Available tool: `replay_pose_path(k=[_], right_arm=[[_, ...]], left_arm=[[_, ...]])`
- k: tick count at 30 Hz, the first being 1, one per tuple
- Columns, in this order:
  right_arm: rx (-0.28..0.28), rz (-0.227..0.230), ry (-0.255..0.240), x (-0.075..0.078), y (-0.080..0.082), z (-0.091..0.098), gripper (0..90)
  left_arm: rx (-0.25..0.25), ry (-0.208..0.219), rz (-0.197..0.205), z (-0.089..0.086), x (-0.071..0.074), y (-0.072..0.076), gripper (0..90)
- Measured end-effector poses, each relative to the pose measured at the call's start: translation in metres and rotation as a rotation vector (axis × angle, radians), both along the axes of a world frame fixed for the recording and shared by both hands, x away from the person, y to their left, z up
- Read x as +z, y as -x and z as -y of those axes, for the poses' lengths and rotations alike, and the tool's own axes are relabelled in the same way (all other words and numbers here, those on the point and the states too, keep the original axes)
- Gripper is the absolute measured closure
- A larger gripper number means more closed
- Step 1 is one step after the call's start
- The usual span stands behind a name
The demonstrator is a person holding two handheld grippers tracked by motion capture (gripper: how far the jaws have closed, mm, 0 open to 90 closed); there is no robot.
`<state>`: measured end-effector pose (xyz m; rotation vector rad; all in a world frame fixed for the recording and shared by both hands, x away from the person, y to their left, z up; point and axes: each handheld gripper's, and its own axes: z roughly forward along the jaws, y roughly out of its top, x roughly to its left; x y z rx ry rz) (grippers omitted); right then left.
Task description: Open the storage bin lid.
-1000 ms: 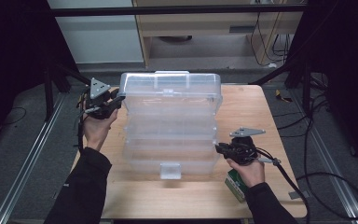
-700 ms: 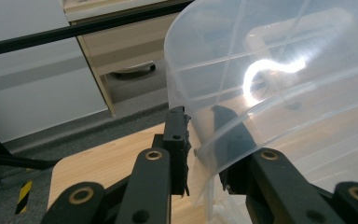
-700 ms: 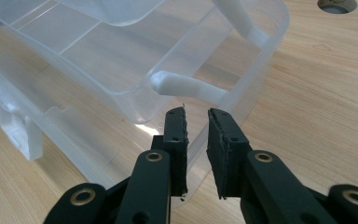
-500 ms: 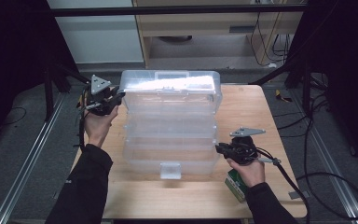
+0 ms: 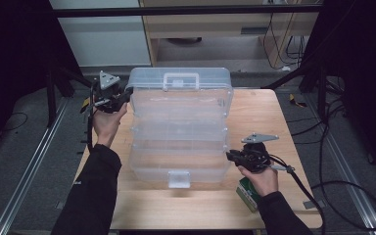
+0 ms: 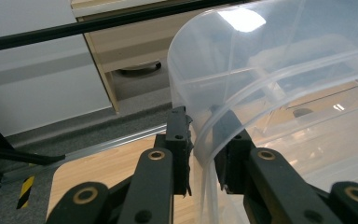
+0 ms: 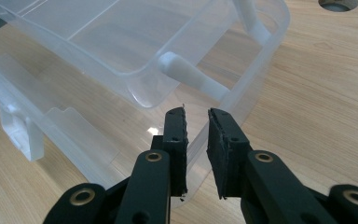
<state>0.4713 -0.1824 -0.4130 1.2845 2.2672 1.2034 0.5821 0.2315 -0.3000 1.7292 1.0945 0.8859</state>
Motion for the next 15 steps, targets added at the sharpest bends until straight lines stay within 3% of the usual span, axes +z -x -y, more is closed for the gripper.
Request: replay_pose_path(k=[7, 15], right_arm=[[-0.002, -0.004, 0.004, 0.0, 0.0, 0.0, 77.3], [0.0, -0.007, 0.003, 0.001, -0.001, 0.0, 77.2]], left_arm=[[0.012, -0.006, -0.008, 0.002, 0.001, -0.008, 77.0], [0.016, 0.02, -0.015, 0.002, 0.001, -0.016, 77.7]])
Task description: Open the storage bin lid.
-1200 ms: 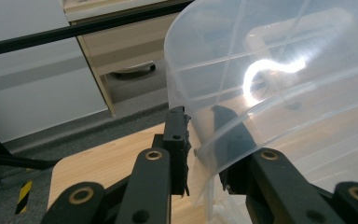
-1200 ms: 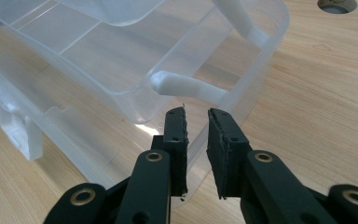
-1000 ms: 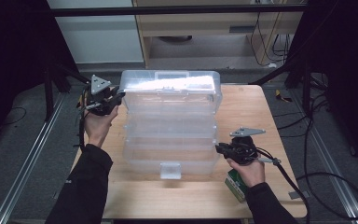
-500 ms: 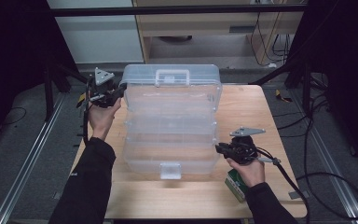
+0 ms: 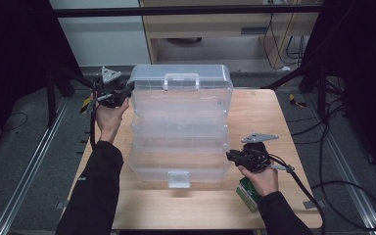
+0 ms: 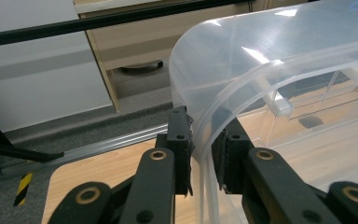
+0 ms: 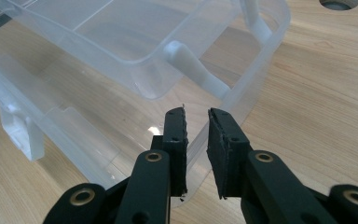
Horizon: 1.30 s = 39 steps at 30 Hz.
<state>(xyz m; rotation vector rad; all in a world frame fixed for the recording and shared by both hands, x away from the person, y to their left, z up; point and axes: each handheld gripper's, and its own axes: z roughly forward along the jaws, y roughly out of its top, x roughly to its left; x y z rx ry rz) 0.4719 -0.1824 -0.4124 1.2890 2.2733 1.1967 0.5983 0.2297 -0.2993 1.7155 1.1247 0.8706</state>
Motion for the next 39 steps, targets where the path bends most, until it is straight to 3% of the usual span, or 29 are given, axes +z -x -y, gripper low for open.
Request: replay_pose_path(k=[15, 17, 19, 39], right_arm=[[0.001, -0.006, 0.001, 0.0, 0.0, 0.0, 77.1], [0.002, -0.004, 0.001, 0.0, -0.001, 0.0, 77.1], [0.001, -0.005, 0.002, 0.0, -0.001, 0.0, 77.1], [-0.004, -0.017, -0.004, 0.0, -0.001, 0.0, 76.5]], left_arm=[[0.013, 0.014, -0.001, 0.002, 0.0, -0.013, 78.8], [0.026, -0.032, 0.011, 0.004, 0.001, -0.015, 84.2], [0.019, -0.038, 0.008, 0.003, 0.001, -0.017, 84.2], [0.041, 0.004, -0.02, 0.006, -0.003, -0.042, 84.6]])
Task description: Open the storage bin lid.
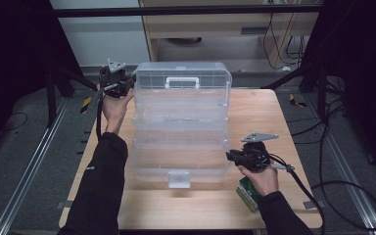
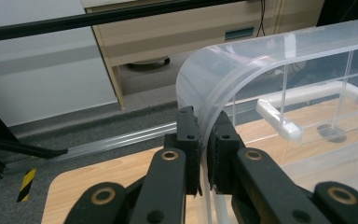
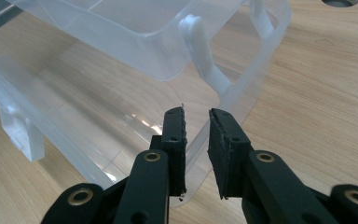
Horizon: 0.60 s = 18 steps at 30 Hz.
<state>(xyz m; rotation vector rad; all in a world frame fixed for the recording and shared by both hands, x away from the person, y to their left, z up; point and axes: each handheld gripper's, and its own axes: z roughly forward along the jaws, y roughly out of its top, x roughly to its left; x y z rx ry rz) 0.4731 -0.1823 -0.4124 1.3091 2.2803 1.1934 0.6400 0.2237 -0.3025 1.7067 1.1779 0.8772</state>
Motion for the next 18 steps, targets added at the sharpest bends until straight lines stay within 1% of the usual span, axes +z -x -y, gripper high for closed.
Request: replay_pose_path(k=[6, 10, 12, 18], right_arm=[[-0.002, -0.005, -0.003, 0.0, -0.001, 0.0, 76.1], [-0.001, -0.007, -0.003, 0.0, -0.001, 0.0, 76.0], [-0.002, -0.006, -0.002, 0.0, -0.001, 0.0, 76.0], [0.002, -0.005, 0.005, 0.0, -0.001, 0.0, 76.1]], left_arm=[[0.007, 0.003, -0.012, 0.001, -0.002, -0.008, 84.6], [0.009, 0.003, -0.012, 0.001, -0.003, -0.011, 84.6], [0.012, 0.01, -0.012, 0.001, -0.004, -0.013, 84.6], [0.014, -0.003, -0.025, 0.003, -0.004, -0.018, 84.5]])
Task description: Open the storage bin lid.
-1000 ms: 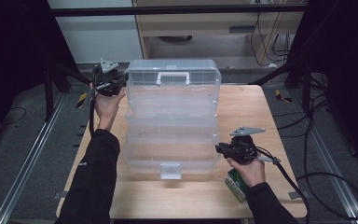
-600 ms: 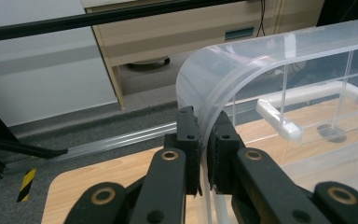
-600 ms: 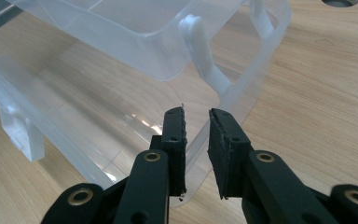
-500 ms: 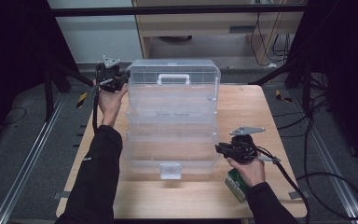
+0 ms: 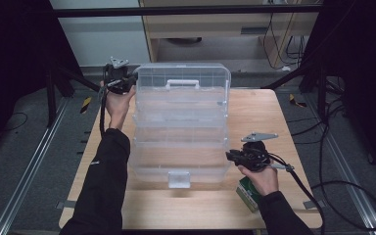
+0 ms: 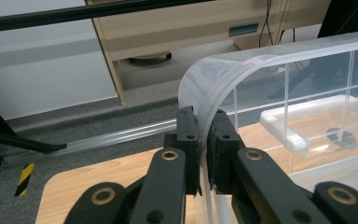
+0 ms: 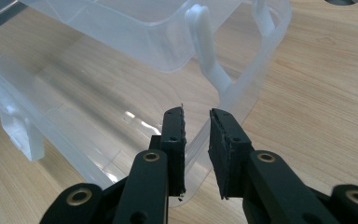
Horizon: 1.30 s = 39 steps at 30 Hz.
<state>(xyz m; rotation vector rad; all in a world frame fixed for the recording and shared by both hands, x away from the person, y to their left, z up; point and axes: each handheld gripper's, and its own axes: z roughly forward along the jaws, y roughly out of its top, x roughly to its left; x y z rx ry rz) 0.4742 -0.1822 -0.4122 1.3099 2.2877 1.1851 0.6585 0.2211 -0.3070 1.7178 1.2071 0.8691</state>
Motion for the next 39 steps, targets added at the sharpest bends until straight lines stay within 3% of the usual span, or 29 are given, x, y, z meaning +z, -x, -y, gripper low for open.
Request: replay_pose_path(k=[22, 24, 26, 29, 30, 31, 33, 36, 39], right_arm=[[0.003, 0.002, 0.005, 0.0, 0.0, 0.0, 76.1], [0.003, 0.002, 0.005, 0.0, 0.0, 0.0, 76.1], [0.004, 0.0, 0.006, 0.0, 0.0, 0.0, 76.2], [0.002, -0.008, 0.012, 0.001, 0.0, -0.001, 76.4], [0.002, -0.01, 0.016, 0.002, -0.001, -0.001, 76.4], [0.002, -0.011, 0.031, 0.003, -0.001, -0.003, 76.5], [-0.004, 0.011, 0.058, 0.004, 0.0, -0.005, 79.0], [0.003, 0.019, 0.067, 0.005, 0.001, -0.007, 79.2], [0.0, 0.01, 0.048, 0.004, 0.0, -0.006, 79.0]], left_arm=[[0.0, -0.002, -0.01, 0.001, -0.005, -0.013, 83.7], [-0.036, 0.011, -0.015, 0.0, -0.006, -0.016, 79.6], [-0.021, -0.004, -0.024, 0.0, -0.008, -0.015, 71.9], [-0.004, 0.002, -0.025, -0.004, -0.014, -0.011, 64.5], [-0.039, 0.004, -0.01, -0.009, -0.016, -0.011, 63.4], [0.015, 0.01, -0.03, -0.012, -0.017, -0.006, 62.0], [0.018, 0.032, -0.03, -0.021, -0.016, 0.002, 59.9], [-0.008, 0.064, -0.044, -0.033, -0.014, 0.015, 55.6], [-0.027, 0.033, -0.051, -0.04, -0.013, 0.034, 50.4]])
